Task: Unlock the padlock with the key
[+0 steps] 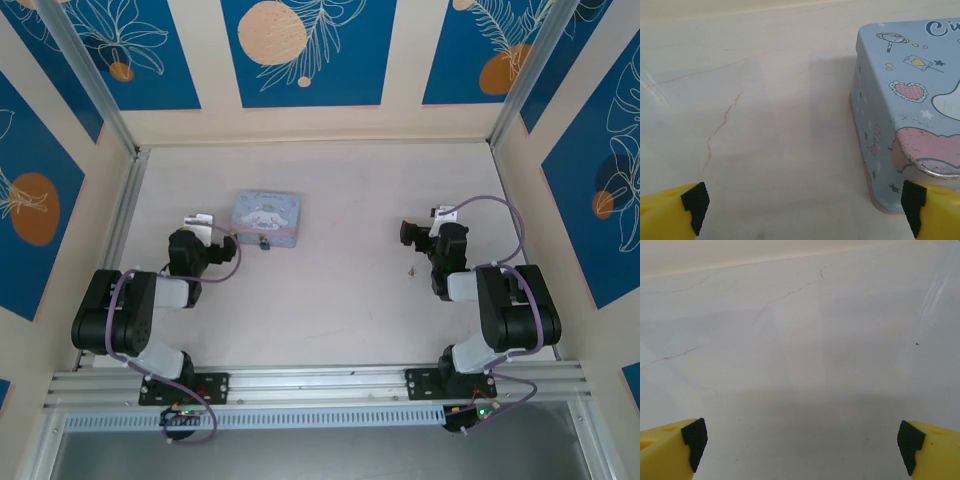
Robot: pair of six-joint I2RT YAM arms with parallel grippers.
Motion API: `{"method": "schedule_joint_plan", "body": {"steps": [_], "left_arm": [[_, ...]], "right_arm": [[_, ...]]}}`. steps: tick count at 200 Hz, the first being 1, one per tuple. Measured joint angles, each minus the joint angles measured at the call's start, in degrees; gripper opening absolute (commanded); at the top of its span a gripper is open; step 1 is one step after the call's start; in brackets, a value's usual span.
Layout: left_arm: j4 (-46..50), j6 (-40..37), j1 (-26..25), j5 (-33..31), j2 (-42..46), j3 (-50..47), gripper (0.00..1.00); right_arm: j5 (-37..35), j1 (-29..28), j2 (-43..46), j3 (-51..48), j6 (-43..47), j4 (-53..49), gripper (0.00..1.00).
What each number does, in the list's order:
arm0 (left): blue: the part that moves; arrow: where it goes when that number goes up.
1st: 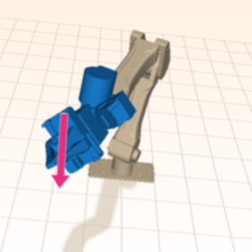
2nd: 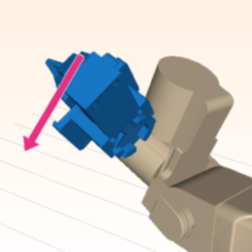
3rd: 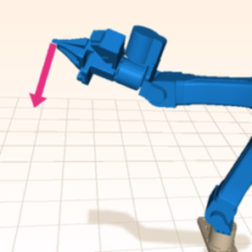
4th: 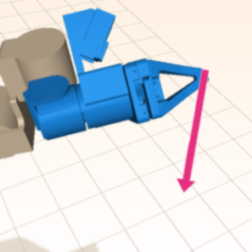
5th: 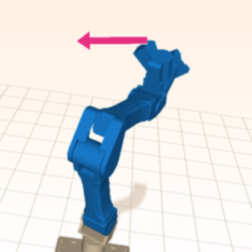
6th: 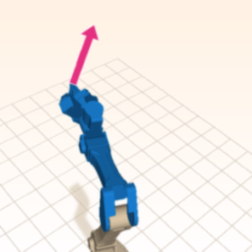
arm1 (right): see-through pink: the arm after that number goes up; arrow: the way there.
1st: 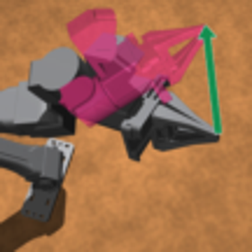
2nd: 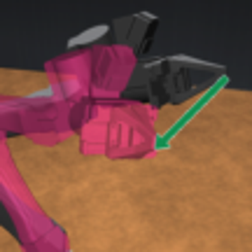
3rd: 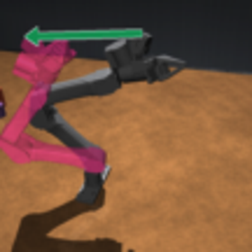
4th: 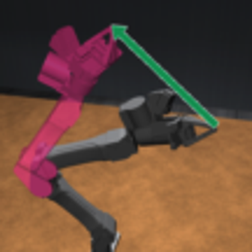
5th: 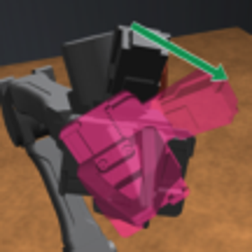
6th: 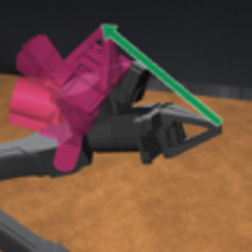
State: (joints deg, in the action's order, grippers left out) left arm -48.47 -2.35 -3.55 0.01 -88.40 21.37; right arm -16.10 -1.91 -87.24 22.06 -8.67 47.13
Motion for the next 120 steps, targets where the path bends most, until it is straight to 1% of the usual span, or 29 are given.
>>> {"method": "schedule_joint_plan", "body": {"steps": [120], "left_arm": [[1.38, 0.04, 0.02, -0.02, 0.0, 0.68, 1.0]], "right_arm": [[0.33, 0.37, 0.0, 0.0, -0.04, -0.02, 1.0]]}}
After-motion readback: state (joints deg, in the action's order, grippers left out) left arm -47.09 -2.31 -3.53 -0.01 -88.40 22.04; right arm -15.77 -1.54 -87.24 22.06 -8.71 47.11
